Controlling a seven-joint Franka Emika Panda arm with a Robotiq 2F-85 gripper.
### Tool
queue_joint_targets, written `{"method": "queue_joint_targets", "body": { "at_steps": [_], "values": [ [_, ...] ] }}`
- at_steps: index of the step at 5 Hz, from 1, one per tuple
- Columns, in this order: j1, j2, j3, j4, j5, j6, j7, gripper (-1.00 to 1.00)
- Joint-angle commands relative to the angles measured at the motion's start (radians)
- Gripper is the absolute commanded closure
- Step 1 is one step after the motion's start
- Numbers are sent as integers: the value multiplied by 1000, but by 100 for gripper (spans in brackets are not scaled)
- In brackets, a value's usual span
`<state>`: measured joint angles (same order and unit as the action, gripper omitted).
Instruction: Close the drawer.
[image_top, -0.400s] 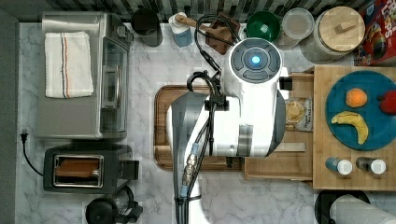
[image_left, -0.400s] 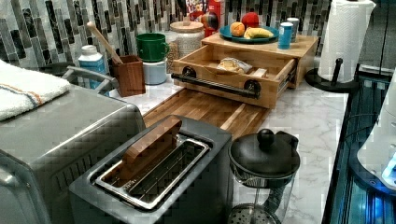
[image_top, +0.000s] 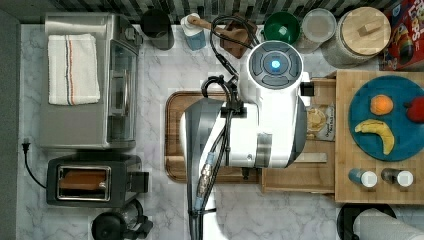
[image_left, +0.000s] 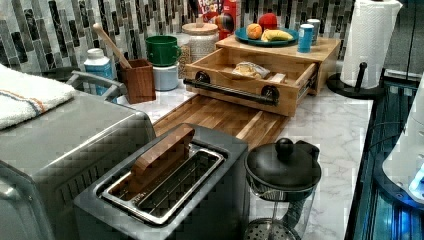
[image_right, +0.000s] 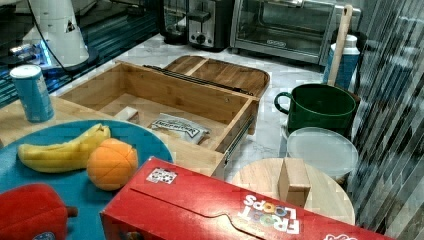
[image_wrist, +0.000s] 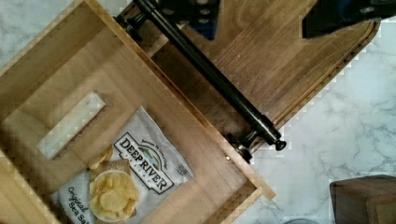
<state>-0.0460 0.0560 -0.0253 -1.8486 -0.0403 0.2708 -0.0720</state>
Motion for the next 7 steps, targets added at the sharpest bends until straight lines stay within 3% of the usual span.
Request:
{"method": "queue_joint_targets", "body": {
  "at_steps": [1,4,5,6,7],
  "values": [
    [17,-13,21,-9,32,-9,-51,-100],
    [70,-52,108,-62,158,29,-260,-100],
    [70,-72,137,-117,183,73,-335,-79],
    [66,-77,152,-169,185,128,-408,100],
    [56,-56,159,-218,171,190,-490,100]
  ]
}}
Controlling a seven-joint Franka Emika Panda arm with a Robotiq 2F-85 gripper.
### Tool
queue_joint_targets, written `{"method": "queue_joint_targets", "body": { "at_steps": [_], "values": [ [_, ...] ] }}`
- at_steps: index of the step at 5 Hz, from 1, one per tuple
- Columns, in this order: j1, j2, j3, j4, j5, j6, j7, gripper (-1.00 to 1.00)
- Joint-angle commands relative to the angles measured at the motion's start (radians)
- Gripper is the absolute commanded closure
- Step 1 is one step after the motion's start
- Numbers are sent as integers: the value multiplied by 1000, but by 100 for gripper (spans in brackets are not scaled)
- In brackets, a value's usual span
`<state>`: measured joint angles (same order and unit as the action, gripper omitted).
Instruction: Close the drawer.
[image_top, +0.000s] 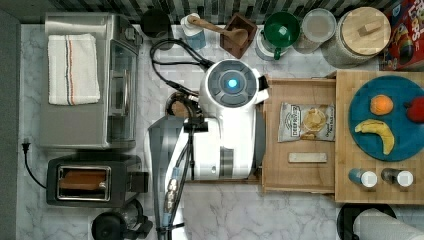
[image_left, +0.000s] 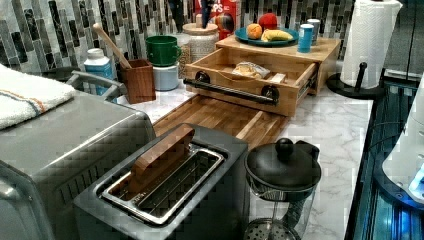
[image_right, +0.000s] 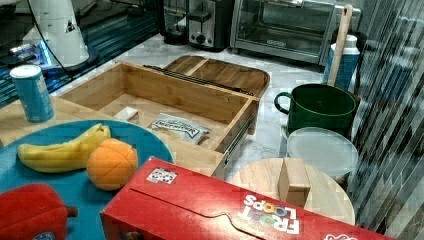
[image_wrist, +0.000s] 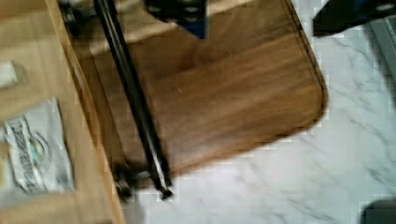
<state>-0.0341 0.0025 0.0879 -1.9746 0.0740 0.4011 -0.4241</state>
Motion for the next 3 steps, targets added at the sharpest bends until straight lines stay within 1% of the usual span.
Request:
{"method": "queue_joint_targets", "body": {
  "at_steps": [1,2,3],
  "values": [
    [-22,8,120,-167,39,154,-175,100],
    [26,21,93,-235,4,237,-169,100],
    [35,52,91,-286,0,307,-169,100]
  ]
}}
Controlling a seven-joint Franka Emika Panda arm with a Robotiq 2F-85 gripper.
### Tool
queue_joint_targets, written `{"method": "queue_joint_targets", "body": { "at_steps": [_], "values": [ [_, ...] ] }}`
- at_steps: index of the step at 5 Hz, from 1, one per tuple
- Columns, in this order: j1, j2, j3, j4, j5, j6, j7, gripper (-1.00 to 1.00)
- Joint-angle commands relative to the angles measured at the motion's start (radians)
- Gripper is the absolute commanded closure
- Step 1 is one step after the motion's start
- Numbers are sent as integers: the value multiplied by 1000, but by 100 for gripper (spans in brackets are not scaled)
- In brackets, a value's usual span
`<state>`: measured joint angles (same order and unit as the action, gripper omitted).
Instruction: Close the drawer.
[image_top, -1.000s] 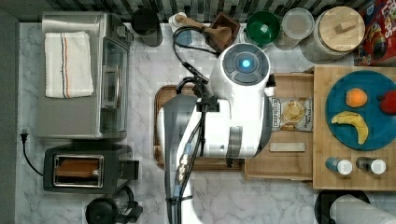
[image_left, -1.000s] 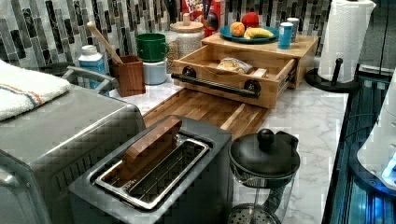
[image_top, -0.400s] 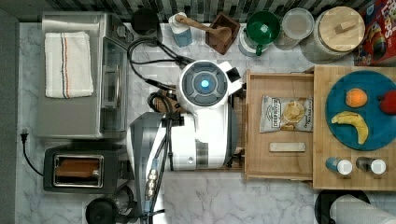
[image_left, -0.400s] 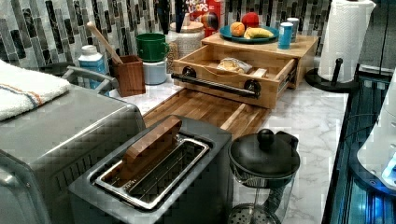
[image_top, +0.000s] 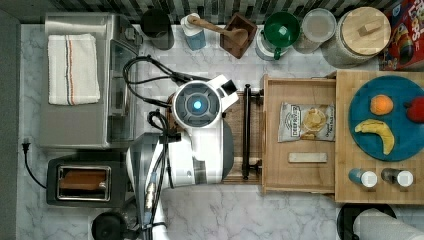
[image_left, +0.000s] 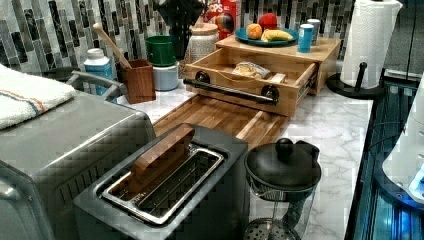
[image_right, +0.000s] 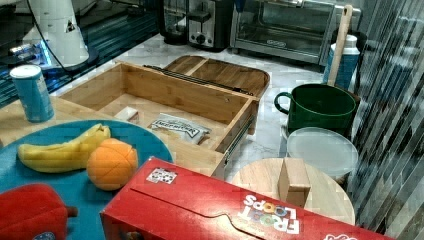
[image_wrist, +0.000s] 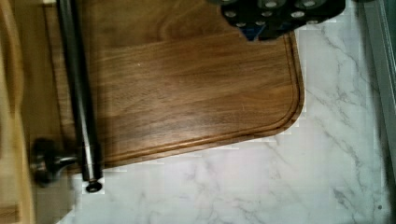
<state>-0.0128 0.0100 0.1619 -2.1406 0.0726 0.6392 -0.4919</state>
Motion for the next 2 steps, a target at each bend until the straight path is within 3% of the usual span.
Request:
{"method": "queue_joint_targets", "body": {
  "at_steps": [1,2],
  "values": [
    [18,63,3,-190,-32,178,-124,100],
    [5,93,-7,-240,-53,275,-177,100]
  ]
}}
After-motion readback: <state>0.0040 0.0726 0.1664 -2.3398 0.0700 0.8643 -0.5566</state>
